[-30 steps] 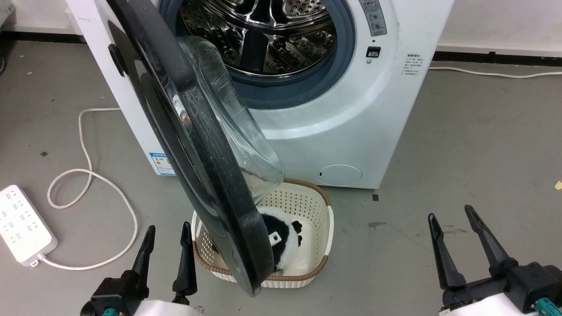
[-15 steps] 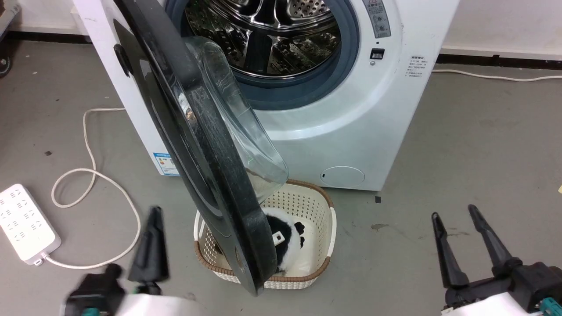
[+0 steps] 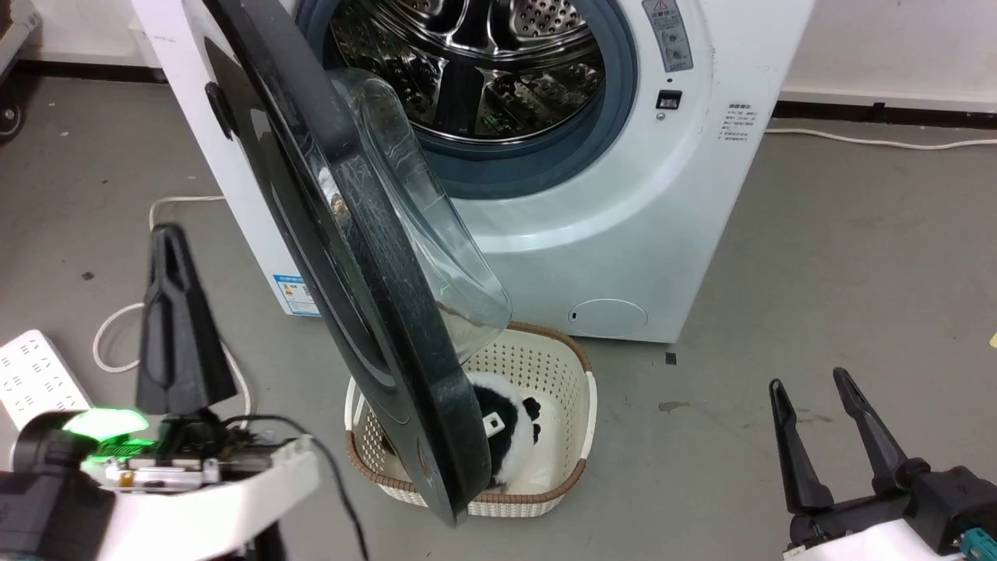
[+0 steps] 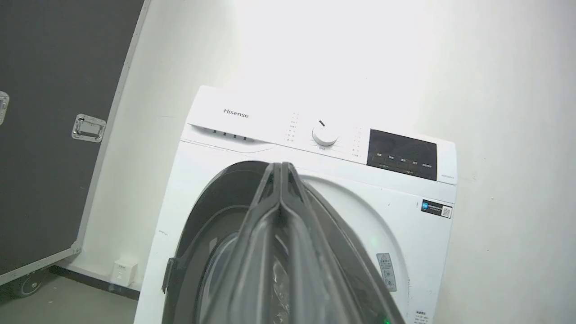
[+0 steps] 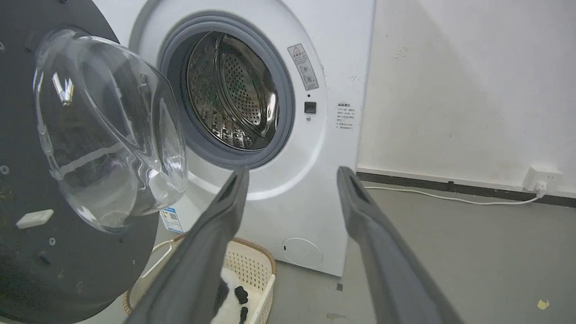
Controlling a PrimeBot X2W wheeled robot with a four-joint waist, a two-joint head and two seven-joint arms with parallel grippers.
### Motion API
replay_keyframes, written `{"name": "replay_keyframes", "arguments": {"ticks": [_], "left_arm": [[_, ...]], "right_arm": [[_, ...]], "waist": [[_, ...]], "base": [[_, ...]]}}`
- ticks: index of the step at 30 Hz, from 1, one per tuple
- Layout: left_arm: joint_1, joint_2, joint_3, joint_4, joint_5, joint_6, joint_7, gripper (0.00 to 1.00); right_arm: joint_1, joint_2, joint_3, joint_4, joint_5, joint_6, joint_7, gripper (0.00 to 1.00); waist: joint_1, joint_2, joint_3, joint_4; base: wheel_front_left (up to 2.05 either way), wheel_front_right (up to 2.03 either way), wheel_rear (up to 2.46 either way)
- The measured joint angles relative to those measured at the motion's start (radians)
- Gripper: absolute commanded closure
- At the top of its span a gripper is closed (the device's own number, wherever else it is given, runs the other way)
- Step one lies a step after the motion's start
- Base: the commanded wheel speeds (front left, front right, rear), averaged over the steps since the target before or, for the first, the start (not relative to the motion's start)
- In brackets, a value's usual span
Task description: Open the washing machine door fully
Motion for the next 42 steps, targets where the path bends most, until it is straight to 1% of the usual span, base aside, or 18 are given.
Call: {"name": "replay_keyframes", "arguments": {"ticks": [1,5,7,8,9,14,16,17,18,22,23,24,25,26,29,30,38,42], "left_arm": [[0.0,0.0,0.0,0.0,0.0,0.0,0.0,1.0],[-0.006,0.0,-0.087,-0.025,0.02,-0.003,0.0,1.0],[-0.005,0.0,-0.13,-0.01,0.028,-0.019,0.0,1.0],[-0.005,0.0,-0.13,-0.01,0.028,-0.019,0.0,1.0],[-0.004,0.001,-0.178,0.006,0.051,-0.033,0.011,1.0],[0.021,0.002,-0.312,0.058,0.064,-0.087,0.056,1.0],[0.036,0.002,-0.36,0.09,0.07,-0.101,0.072,1.0],[0.036,0.002,-0.36,0.09,0.07,-0.101,0.072,1.0],[0.062,0.002,-0.431,0.168,0.067,-0.115,0.099,1.0],[0.071,0.001,-0.461,0.24,0.05,-0.113,0.123,1.0],[0.071,0.0,-0.468,0.297,0.038,-0.094,0.137,1.0],[0.071,0.0,-0.468,0.297,0.038,-0.094,0.137,1.0],[0.071,-0.001,-0.463,0.35,-0.003,-0.071,0.132,1.0],[0.071,0.0,-0.46,0.379,-0.015,-0.058,0.127,1.0],[0.07,0.0,-0.451,0.431,-0.027,-0.037,0.106,1.0],[0.064,0.0,-0.447,0.473,-0.036,-0.023,0.09,1.0],[0.044,-0.005,-0.453,0.536,-0.053,-0.011,0.056,1.0],[0.044,-0.004,-0.461,0.556,-0.053,-0.009,0.047,1.0]], "right_arm": [[0.0,0.0,0.0,0.0,0.0,0.0,0.0,0.0],[0.0,0.0,0.003,0.009,0.006,0.0,0.0,0.0],[0.0,0.0,0.004,0.011,0.01,0.0,0.0,0.0],[0.0,0.0,0.004,0.011,0.01,0.0,0.0,0.0],[0.0,0.0,0.005,0.012,0.012,0.0,0.0,0.0],[0.0,0.0,0.001,0.013,0.012,0.0,0.0,0.0],[0.0,0.0,0.001,0.014,0.012,0.0,0.0,0.0],[0.0,0.0,0.001,0.014,0.012,0.0,0.0,0.0],[0.0,0.0,0.002,0.017,0.012,0.0,0.0,0.0],[0.0,0.0,0.002,0.017,0.02,0.0,0.0,0.0],[0.0,0.0,0.004,0.018,0.02,0.0,0.0,0.0],[0.0,0.0,0.004,0.018,0.02,0.0,0.0,0.0],[0.0,0.0,0.007,0.02,0.021,0.0,0.0,0.0],[-0.001,0.0,0.01,0.02,0.022,0.0,0.0,0.0],[-0.001,0.0,0.015,0.022,0.022,0.0,0.0,0.0],[-0.001,0.0,0.016,0.023,0.027,0.0,0.0,0.0],[-0.001,0.0,0.027,0.028,0.029,0.0,0.0,0.0],[0.002,0.001,0.031,0.032,0.029,0.0,0.0,0.0]], "waist": [[0.0,0.0,0.0,0.0],[0.0001,0.0,-0.004,-0.004],[0.0001,0.0,-0.005,-0.006],[0.0001,0.0,-0.005,-0.006],[0.0,0.0,-0.005,-0.007],[0.0,0.0,0.0,-0.006],[0.0,0.0,0.001,-0.006],[0.0,0.0,0.001,-0.006],[0.0,0.0,0.004,-0.007],[0.0,0.0,0.006,-0.007],[0.0001,0.0,0.008,-0.007],[0.0001,0.0,0.008,-0.007],[0.0,0.0,0.01,-0.008],[0.0,0.0,0.01,-0.009],[0.0,0.0,0.012,-0.012],[0.0001,0.0,0.014,-0.012],[0.0,0.0,0.01,0.021],[0.0,0.0,-0.001,0.068]], "base": [[0.0,0.0,0.0],[0.0,0.0,0.0],[0.0,0.0,0.0],[0.0,0.0,0.0],[0.0,0.0,0.0],[0.0,0.0,0.0],[0.0,0.0,0.0],[0.0,0.0,0.0],[0.0,0.0,0.0],[0.0,0.0,0.0],[0.0,0.0,0.0],[0.0,0.0,0.0],[0.0,0.0,0.0],[0.0,0.0,0.0],[0.0,0.0,0.0],[0.0,0.0,0.0],[0.0,0.0,0.0],[0.0,0.0,0.0]]}}
